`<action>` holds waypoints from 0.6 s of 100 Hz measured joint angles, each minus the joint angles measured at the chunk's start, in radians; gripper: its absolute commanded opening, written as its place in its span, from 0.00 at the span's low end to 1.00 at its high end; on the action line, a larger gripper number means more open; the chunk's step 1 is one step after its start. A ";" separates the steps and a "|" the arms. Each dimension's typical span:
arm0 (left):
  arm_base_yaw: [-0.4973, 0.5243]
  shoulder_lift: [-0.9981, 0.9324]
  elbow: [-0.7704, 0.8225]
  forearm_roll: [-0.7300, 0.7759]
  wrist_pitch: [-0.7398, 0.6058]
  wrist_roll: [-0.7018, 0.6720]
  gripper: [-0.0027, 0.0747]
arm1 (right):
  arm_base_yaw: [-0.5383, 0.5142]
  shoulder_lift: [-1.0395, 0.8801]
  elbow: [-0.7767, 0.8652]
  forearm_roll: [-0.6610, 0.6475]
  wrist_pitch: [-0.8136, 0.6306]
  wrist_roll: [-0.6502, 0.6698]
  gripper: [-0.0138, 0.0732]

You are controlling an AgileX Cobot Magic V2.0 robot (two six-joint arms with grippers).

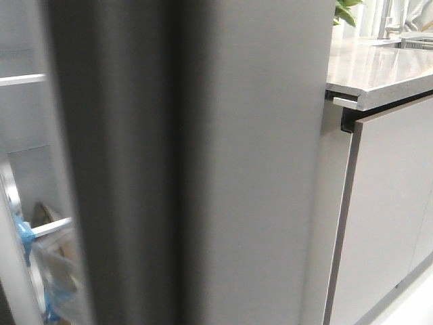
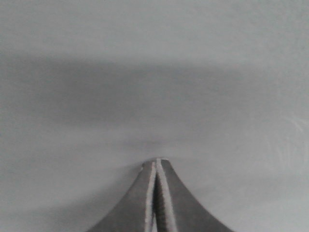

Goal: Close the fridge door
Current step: 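Push the grey door with both grippers toward the fridge body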

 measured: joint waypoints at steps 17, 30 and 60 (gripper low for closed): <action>0.000 0.000 0.000 0.000 0.000 0.000 0.01 | 0.012 0.143 -0.082 0.004 -0.029 -0.011 0.11; 0.000 0.000 0.000 0.000 0.000 0.000 0.01 | 0.012 0.229 -0.151 0.005 -0.030 -0.013 0.11; 0.000 0.000 0.000 0.000 0.000 0.000 0.01 | 0.017 0.402 -0.331 0.006 0.023 -0.014 0.11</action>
